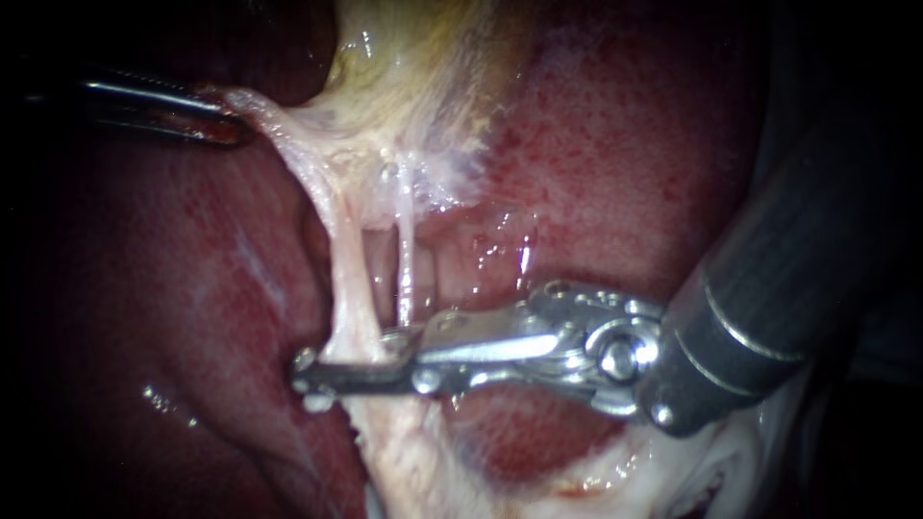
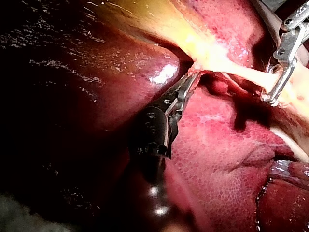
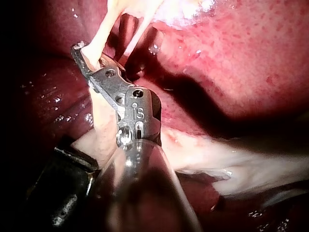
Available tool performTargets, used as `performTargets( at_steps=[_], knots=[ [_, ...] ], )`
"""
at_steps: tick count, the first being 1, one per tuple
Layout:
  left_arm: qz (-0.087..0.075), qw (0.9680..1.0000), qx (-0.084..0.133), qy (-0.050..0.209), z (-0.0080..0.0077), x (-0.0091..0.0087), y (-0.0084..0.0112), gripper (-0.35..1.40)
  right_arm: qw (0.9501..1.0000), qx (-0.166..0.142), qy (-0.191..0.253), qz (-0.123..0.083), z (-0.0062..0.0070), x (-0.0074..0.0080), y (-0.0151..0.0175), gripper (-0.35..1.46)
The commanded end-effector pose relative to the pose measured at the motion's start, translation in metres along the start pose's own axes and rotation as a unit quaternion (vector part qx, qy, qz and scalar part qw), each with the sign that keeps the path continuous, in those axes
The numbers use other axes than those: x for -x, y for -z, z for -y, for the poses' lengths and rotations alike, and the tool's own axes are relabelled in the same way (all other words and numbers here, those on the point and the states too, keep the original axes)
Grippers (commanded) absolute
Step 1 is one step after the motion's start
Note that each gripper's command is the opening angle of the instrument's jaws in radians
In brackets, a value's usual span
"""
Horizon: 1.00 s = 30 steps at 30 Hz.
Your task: Going back second clip left tube
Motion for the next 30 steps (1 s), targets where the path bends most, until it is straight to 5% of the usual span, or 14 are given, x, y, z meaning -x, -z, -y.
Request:
performTargets(
  at_steps=[1, 6, 11, 15, 30],
  knots=[
    [0.0, 1.0, 0.0, 0.0, 0.0, 0.0, 0.0, -0.35, 0.9999, 0.007, 0.009, -0.005, -0.0004, 0.0001, -0.0002, 0.29],
    [0.0, 1.0, 0.0, 0.0, 0.0001, 0.0001, 0.0, -0.35, 0.997, 0.054, 0.052, -0.019, -0.0023, 0.0009, -0.0002, 0.49],
    [0.0, 1.0, 0.001, -0.001, 0.0003, 0.0003, 0.0001, -0.35, 0.988, 0.099, 0.117, 0.016, -0.0028, 0.0017, 0.0022, 0.49],
    [0.0, 1.0, 0.001, -0.001, 0.0005, 0.0003, 0.0001, -0.35, 0.9752, 0.118, 0.186, 0.022, -0.0019, 0.002, 0.0051, 0.49],
    [0.0, 1.0, -0.002, -0.001, 0.0007, 0.0004, 0.0003, -0.35, 0.9377, 0.152, 0.31, 0.037, 0.0016, 0.002, 0.0171, 0.5]
  ],
)
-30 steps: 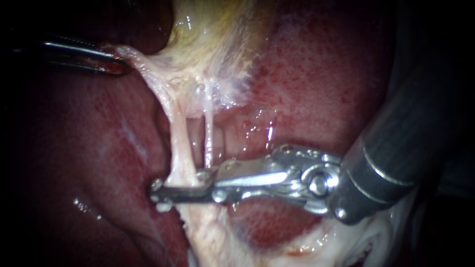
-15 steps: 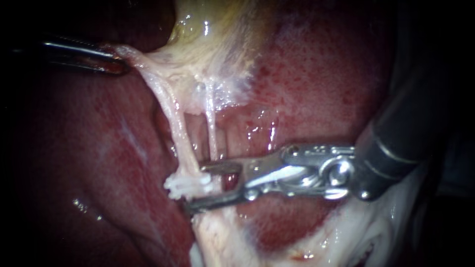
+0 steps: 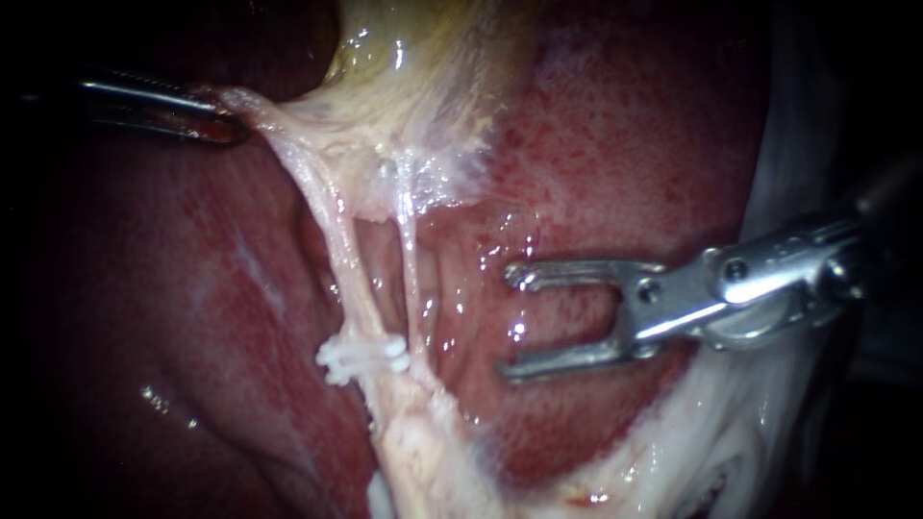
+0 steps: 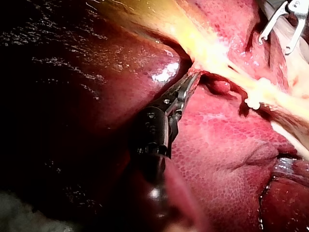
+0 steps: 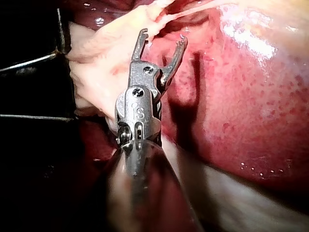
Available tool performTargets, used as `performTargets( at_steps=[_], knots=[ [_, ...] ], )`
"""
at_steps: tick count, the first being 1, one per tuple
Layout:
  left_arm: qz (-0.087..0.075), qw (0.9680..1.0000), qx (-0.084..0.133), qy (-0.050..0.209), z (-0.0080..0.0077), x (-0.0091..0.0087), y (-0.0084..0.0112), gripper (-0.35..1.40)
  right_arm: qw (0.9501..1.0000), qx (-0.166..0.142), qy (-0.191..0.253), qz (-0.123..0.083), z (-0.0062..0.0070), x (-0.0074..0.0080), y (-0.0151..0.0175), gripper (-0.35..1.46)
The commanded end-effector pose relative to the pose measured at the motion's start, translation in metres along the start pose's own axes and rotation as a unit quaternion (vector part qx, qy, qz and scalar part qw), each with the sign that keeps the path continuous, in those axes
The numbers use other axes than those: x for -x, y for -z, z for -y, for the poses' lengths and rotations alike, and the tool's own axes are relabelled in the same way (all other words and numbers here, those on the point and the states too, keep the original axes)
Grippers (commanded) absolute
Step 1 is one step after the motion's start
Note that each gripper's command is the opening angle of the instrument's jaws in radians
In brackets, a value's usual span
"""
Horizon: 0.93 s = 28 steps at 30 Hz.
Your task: Going back second clip left tube
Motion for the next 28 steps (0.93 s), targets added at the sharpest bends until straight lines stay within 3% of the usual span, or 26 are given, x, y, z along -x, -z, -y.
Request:
performTargets(
  at_steps=[1, 6, 18, 28],
  knots=[
    [0.0, 1.0, -0.001, 0.0, 0.0, 0.0, 0.0, -0.35, 1.0, 0.002, 0.004, 0.002, -0.0001, 0.0, 0.0008, 0.5],
    [-0.001, 1.0, -0.003, -0.001, -0.0001, 0.0004, -0.0008, -0.35, 0.9998, 0.011, 0.019, 0.005, -0.0006, -0.0003, 0.0028, 0.5],
    [0.004, 1.0, 0.004, -0.007, 0.0011, 0.0032, -0.0061, -0.35, 0.9997, 0.007, 0.024, 0.005, -0.0005, 0.0, 0.0033, 0.5],
    [0.006, 0.9999, 0.005, -0.008, 0.0013, 0.0035, -0.0063, -0.35, 0.9997, 0.002, 0.024, 0.004, -0.0004, 0.0, 0.0032, 0.5]
  ],
)
